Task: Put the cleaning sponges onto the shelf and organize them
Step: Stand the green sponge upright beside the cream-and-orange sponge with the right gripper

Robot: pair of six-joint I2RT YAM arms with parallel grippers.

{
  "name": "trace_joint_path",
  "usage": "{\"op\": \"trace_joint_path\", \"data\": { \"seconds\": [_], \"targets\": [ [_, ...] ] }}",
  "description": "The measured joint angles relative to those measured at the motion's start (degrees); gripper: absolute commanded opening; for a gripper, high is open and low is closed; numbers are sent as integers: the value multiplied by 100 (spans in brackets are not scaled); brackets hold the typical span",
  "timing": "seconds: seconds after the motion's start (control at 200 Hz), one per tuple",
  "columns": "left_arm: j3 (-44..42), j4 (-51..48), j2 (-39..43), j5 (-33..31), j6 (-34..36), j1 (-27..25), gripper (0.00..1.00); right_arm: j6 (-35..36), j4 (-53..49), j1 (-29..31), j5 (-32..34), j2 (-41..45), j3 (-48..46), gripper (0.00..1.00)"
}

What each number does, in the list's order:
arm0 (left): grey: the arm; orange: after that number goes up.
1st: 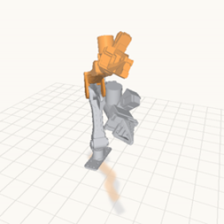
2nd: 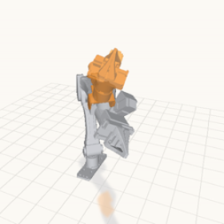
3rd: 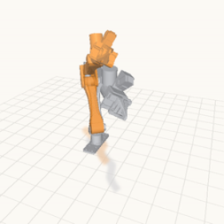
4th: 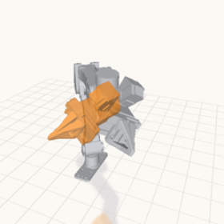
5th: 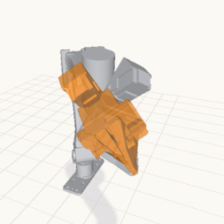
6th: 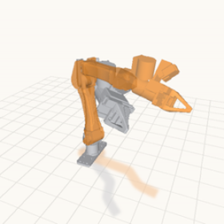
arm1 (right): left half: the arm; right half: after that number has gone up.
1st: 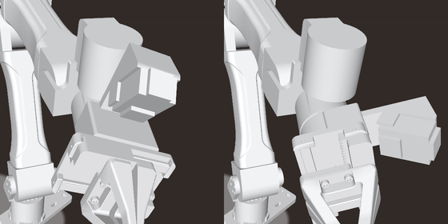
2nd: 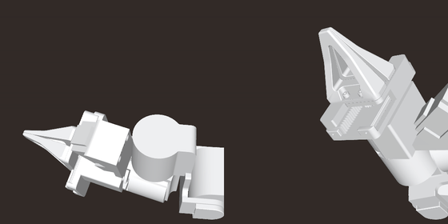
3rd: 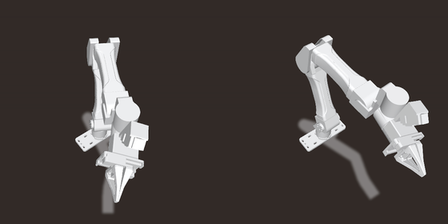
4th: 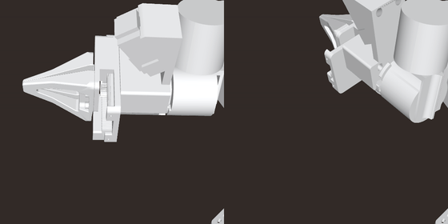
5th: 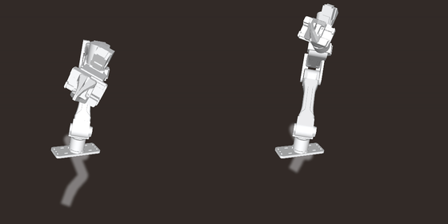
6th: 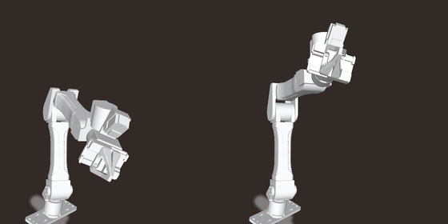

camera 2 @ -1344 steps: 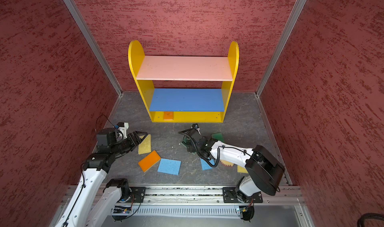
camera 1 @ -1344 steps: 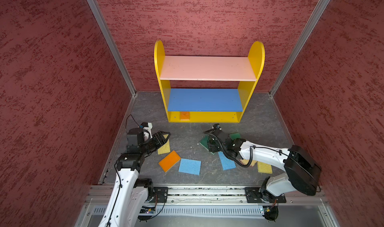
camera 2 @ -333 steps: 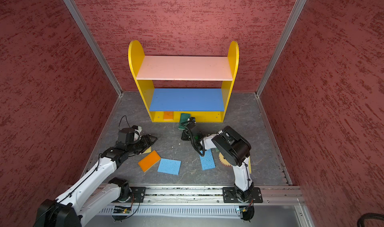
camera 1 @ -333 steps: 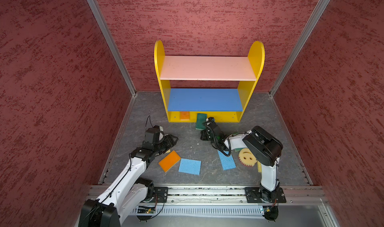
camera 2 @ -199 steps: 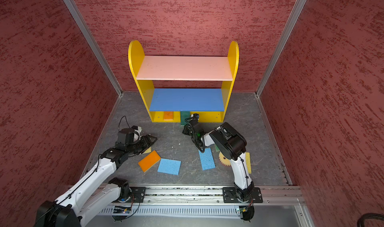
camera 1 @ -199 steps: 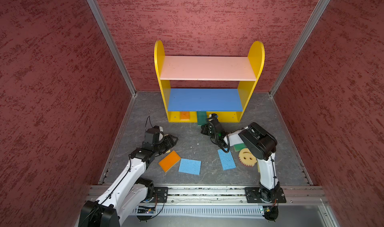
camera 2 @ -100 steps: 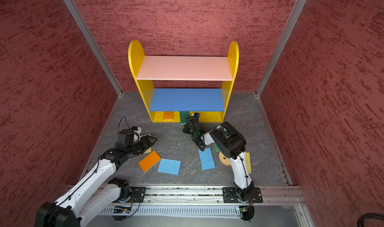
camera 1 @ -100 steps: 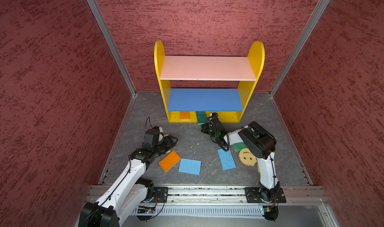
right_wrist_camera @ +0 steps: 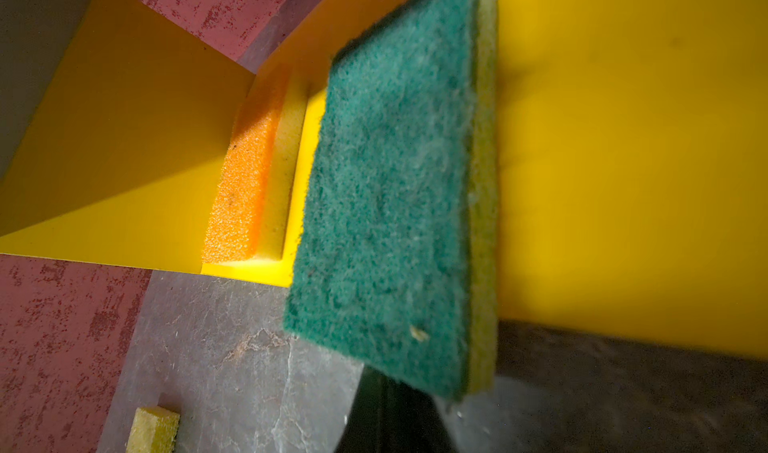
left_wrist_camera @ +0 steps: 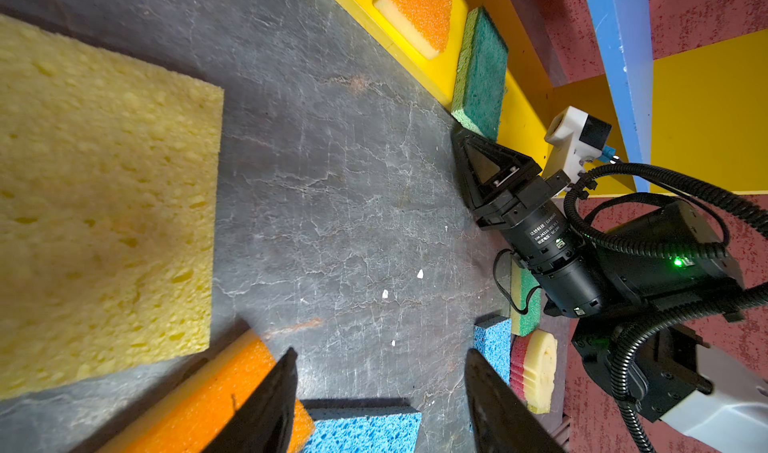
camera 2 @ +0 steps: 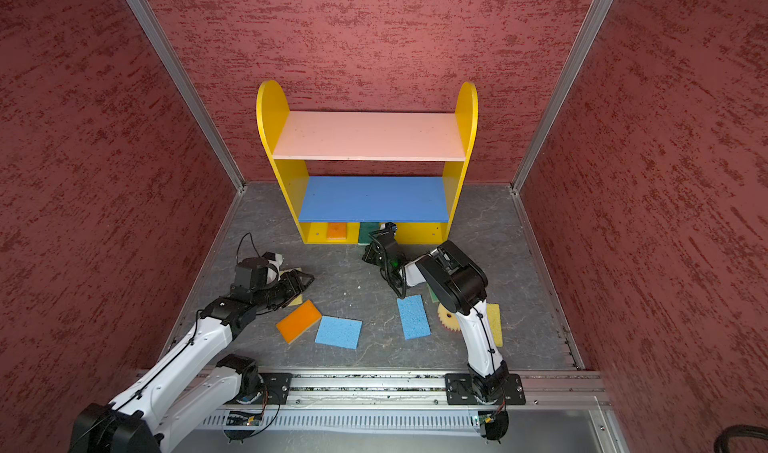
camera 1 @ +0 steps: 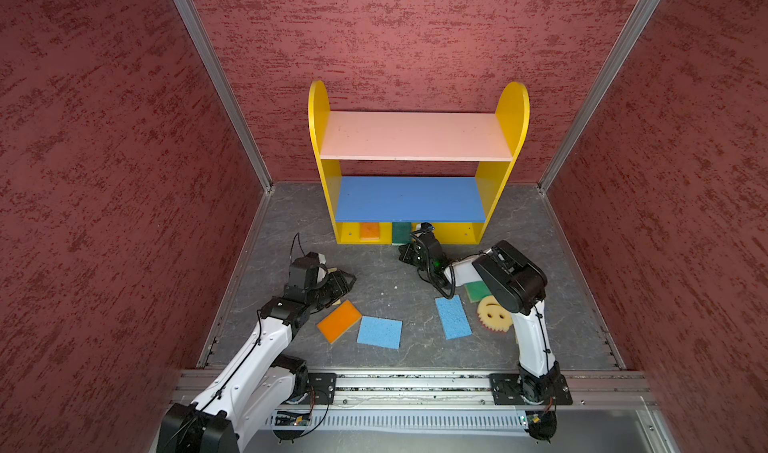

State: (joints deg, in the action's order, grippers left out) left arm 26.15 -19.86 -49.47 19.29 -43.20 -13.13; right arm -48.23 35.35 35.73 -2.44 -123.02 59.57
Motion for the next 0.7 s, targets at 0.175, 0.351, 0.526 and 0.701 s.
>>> {"op": "trace_joint_path", "data": {
  "seconds": [0.175,0.351,0.526,0.701],
  "targets": [
    [0,-33,24,0,-2,0,64,-179,391,0,-50,46,-289,1],
    [0,-31,20,2,-4,0,64,-348,763,0,-111,85,-507,1],
    [0,-46,42,0,-4,0,64,-507,1012,0,-149,9,-509,2],
    [-2,-114,94,-2,-2,0,64,-605,1161,0,-138,-55,-487,2]
  ]
}}
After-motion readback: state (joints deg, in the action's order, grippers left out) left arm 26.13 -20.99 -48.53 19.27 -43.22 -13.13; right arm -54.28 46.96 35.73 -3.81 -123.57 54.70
